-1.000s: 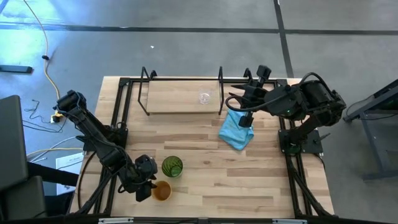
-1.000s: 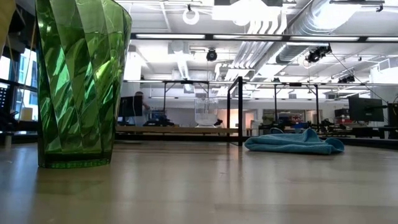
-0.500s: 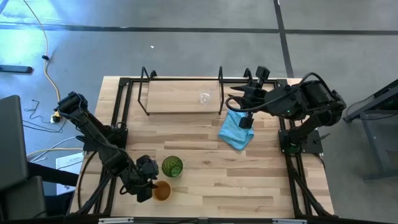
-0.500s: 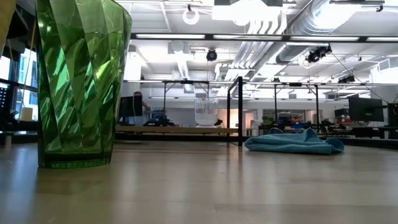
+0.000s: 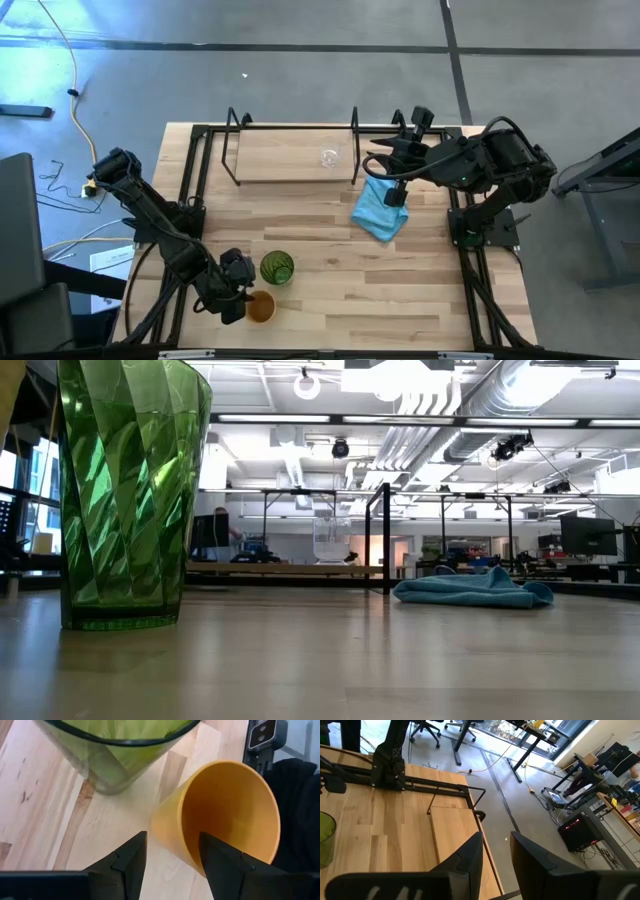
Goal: Stack small to large cups/mugs on shelf
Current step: Put the yellow cup on the shelf
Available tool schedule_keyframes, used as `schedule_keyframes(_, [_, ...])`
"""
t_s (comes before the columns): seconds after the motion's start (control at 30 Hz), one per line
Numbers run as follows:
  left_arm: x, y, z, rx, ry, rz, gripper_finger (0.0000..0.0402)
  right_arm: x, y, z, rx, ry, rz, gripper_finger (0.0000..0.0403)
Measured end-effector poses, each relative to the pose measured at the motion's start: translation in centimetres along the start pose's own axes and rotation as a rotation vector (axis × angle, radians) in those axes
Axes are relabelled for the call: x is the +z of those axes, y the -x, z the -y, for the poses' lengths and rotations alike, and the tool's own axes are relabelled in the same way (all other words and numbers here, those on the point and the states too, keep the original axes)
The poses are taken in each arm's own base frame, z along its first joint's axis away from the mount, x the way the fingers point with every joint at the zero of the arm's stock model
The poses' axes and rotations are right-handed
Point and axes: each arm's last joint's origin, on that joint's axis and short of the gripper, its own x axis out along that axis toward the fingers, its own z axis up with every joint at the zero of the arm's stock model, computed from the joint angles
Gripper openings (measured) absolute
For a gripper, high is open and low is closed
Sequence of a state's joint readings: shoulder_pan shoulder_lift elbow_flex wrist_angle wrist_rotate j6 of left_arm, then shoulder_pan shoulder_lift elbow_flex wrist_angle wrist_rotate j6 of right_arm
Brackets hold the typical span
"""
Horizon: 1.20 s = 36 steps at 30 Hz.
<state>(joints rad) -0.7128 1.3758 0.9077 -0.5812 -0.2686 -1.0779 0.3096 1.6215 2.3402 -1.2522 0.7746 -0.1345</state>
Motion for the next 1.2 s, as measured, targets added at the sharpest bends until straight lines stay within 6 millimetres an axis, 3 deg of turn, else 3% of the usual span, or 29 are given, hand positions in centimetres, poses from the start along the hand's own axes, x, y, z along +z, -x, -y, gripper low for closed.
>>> schedule_keyframes(0.5, [1.2, -0.5, -0.9, 0.045, -0.005, 0.013, 0.0162, 0.0, 0.0, 0.0, 0.010, -0.004, 0.000, 0.0092])
schedule_keyframes(0.67, [1.2, -0.5, -0.9, 0.042, -0.016, 0.011, 0.0120, -0.1, 0.0, 0.0, 0.011, 0.001, -0.005, 0.0092])
schedule_keyframes(0.97, [1.2, -0.5, -0.9, 0.039, -0.045, 0.006, 0.0009, -0.1, 0.0, -0.1, 0.013, 0.002, -0.005, 0.0092])
schedule_keyframes(1.2, [1.2, -0.4, -0.9, 0.049, -0.066, 0.008, 0.0006, -0.1, 0.0, 0.0, 0.013, 0.003, -0.005, 0.0092])
